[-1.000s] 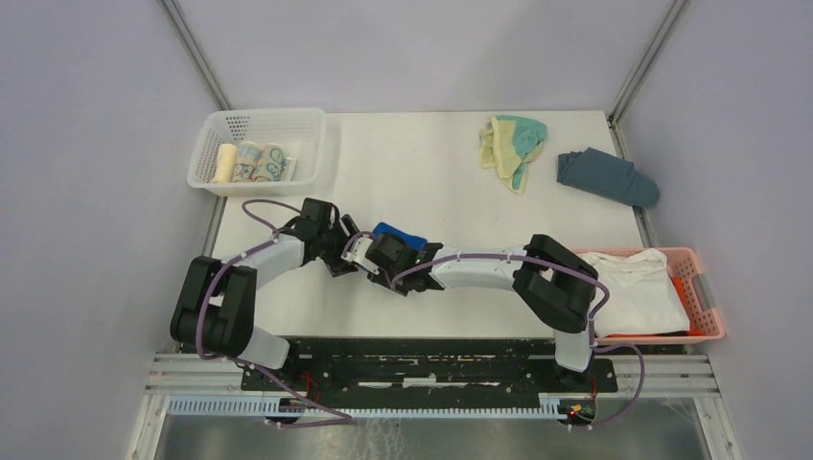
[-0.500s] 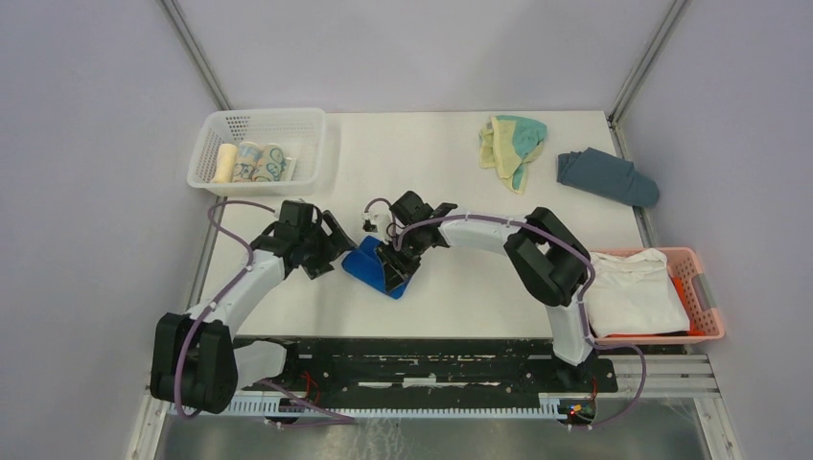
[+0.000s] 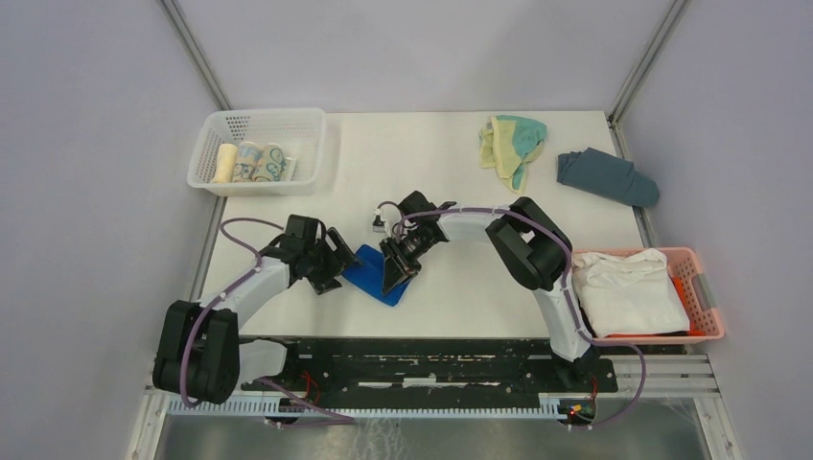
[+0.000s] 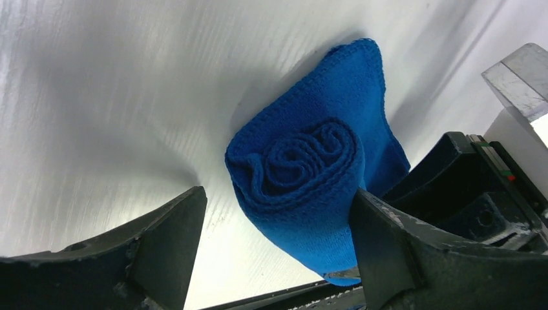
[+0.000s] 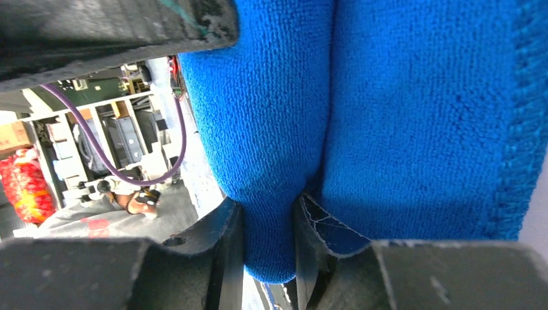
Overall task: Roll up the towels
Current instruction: Roll the towel at the center of the board, then pick up the towel at the center of the board, then place the towel in the bin, then move the towel to the center of the board.
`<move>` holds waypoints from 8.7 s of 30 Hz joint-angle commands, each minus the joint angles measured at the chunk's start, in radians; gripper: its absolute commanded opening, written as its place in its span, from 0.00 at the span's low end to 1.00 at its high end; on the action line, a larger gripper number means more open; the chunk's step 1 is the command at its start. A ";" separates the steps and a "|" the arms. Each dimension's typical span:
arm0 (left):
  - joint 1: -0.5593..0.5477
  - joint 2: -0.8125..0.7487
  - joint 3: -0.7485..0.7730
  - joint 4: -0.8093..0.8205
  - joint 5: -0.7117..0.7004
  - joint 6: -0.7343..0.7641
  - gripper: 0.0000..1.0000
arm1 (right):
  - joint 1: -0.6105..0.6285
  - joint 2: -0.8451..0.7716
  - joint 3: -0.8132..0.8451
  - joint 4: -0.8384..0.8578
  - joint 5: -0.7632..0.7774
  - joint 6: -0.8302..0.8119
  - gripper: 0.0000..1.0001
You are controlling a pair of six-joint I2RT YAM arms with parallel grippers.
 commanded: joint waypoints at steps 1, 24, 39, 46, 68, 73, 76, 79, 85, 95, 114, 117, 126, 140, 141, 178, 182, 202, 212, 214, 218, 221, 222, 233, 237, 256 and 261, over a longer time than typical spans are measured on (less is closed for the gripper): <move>-0.008 0.065 -0.019 0.098 0.021 -0.031 0.84 | 0.000 0.048 -0.003 0.013 0.064 0.062 0.31; -0.007 0.265 0.031 0.089 -0.049 0.087 0.66 | 0.218 -0.469 -0.117 -0.053 0.979 -0.291 0.72; -0.009 0.261 0.052 0.070 -0.069 0.094 0.67 | 0.381 -0.311 -0.063 -0.079 1.117 -0.315 0.72; -0.011 0.252 0.072 0.068 -0.070 0.093 0.72 | 0.383 -0.258 -0.097 -0.071 1.118 -0.309 0.58; -0.010 -0.142 -0.106 0.245 0.043 -0.193 0.93 | 0.140 -0.189 -0.222 0.312 0.386 0.096 0.36; -0.019 -0.119 -0.176 0.371 0.106 -0.239 0.90 | 0.106 -0.143 -0.245 0.420 0.309 0.203 0.35; -0.030 -0.093 -0.192 0.402 0.103 -0.240 0.88 | 0.086 -0.109 -0.261 0.500 0.262 0.271 0.35; -0.034 -0.065 -0.209 0.441 0.107 -0.242 0.86 | 0.068 -0.074 -0.277 0.585 0.219 0.340 0.34; -0.038 0.011 -0.227 0.520 0.103 -0.236 0.82 | 0.035 -0.011 -0.303 0.722 0.166 0.453 0.34; -0.067 0.163 -0.224 0.601 0.087 -0.214 0.71 | 0.012 0.023 -0.289 0.776 0.155 0.528 0.34; -0.078 0.281 0.039 0.357 -0.060 0.005 0.24 | -0.036 -0.167 -0.300 0.484 0.241 0.324 0.64; -0.063 0.267 0.152 0.273 -0.081 0.104 0.21 | -0.053 -0.281 -0.308 0.324 0.307 0.188 0.72; 0.076 0.317 0.562 0.061 -0.010 0.343 0.19 | -0.079 -0.553 -0.352 0.004 0.604 -0.076 0.96; 0.381 0.715 1.193 -0.132 0.305 0.452 0.19 | -0.093 -0.666 -0.406 -0.070 0.712 -0.143 1.00; 0.388 0.755 1.236 -0.156 0.309 0.463 0.19 | -0.094 -0.667 -0.405 -0.075 0.718 -0.146 1.00; 0.411 1.247 1.713 -0.648 -0.373 0.756 0.30 | -0.096 -0.654 -0.401 -0.147 0.792 -0.145 1.00; 0.397 1.259 1.706 -0.646 -0.376 0.757 0.34 | -0.096 -0.653 -0.402 -0.141 0.788 -0.142 1.00; 0.395 1.156 1.669 -0.640 -0.297 0.733 0.62 | -0.097 -0.672 -0.409 -0.142 0.787 -0.155 1.00; 0.396 1.060 1.653 -0.640 -0.273 0.720 0.73 | -0.097 -0.694 -0.395 -0.143 0.800 -0.160 1.00; 0.396 1.042 1.642 -0.640 -0.273 0.719 0.75 | -0.096 -0.693 -0.391 -0.144 0.800 -0.161 1.00; 0.396 0.989 1.603 -0.641 -0.263 0.710 0.77 | -0.096 -0.698 -0.375 -0.142 0.814 -0.161 1.00; 0.396 0.931 1.562 -0.641 -0.255 0.689 0.79 | -0.096 -0.706 -0.360 -0.140 0.853 -0.162 1.00; 0.393 0.908 1.545 -0.636 -0.245 0.679 0.79 | -0.098 -0.710 -0.353 -0.138 0.871 -0.162 1.00; 0.258 0.467 1.094 -0.390 -0.157 0.587 0.84 | -0.151 -0.743 -0.292 -0.009 1.238 -0.102 1.00; 0.222 0.254 0.905 -0.285 -0.115 0.591 0.86 | -0.246 -0.686 -0.225 -0.005 1.288 -0.081 1.00; 0.159 -0.367 0.440 -0.228 -0.228 0.559 0.99 | -0.606 -0.159 0.128 0.082 1.185 0.073 0.76; 0.160 -0.441 0.354 -0.169 -0.203 0.455 0.99 | -0.618 -0.046 0.217 0.040 1.143 0.089 0.65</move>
